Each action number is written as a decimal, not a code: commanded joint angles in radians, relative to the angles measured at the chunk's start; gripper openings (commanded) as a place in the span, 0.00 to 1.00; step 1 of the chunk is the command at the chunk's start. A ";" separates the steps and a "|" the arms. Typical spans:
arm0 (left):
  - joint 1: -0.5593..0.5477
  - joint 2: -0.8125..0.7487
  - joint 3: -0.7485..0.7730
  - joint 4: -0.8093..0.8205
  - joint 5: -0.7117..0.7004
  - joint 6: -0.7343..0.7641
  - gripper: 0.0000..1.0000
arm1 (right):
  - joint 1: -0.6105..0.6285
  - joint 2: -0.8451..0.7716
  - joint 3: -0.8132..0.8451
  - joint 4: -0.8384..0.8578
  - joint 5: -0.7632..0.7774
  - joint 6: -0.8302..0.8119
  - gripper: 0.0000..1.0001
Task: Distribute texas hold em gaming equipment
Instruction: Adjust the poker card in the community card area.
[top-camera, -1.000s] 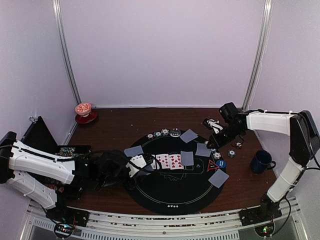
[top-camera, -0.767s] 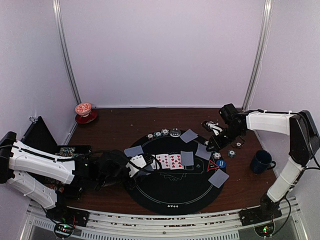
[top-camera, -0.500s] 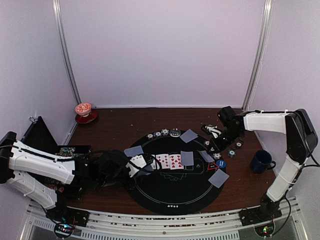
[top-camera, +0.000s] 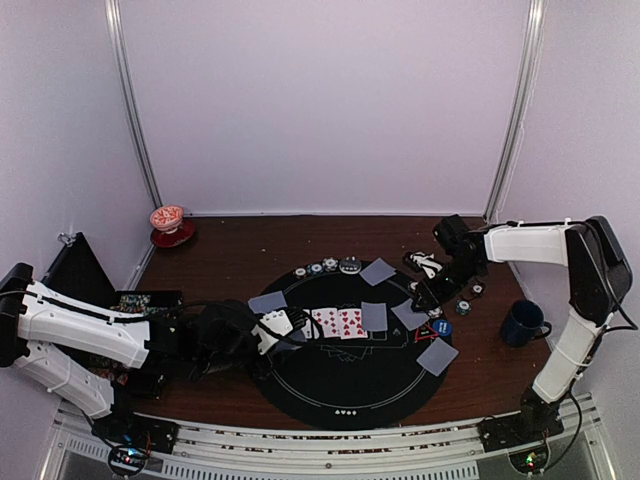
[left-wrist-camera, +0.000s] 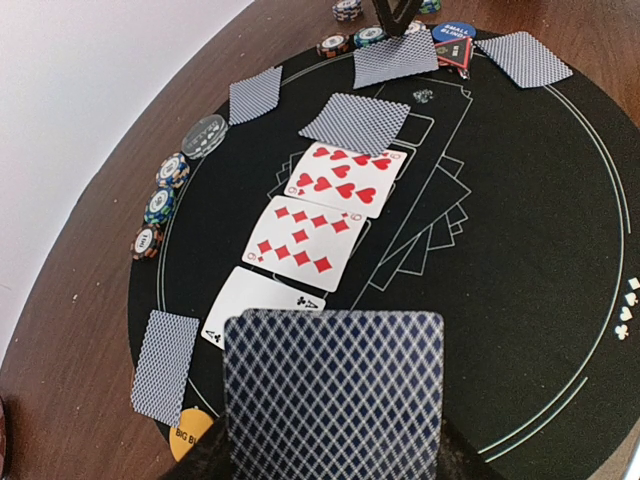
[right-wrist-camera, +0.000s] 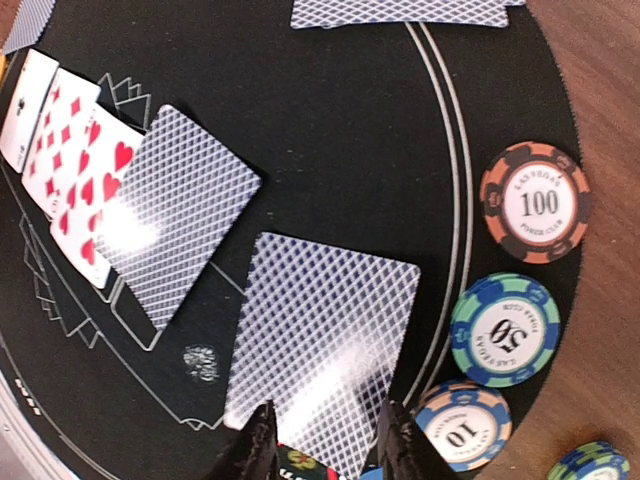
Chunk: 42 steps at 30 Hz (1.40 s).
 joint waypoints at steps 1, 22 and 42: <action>-0.003 0.003 0.032 0.052 -0.011 0.003 0.54 | 0.001 0.005 0.009 0.013 0.082 0.009 0.36; -0.003 0.003 0.033 0.051 -0.008 0.003 0.54 | 0.003 0.058 0.021 -0.017 -0.021 -0.026 0.45; -0.003 0.001 0.033 0.051 -0.009 0.004 0.54 | 0.028 0.033 0.015 -0.012 -0.015 -0.028 0.44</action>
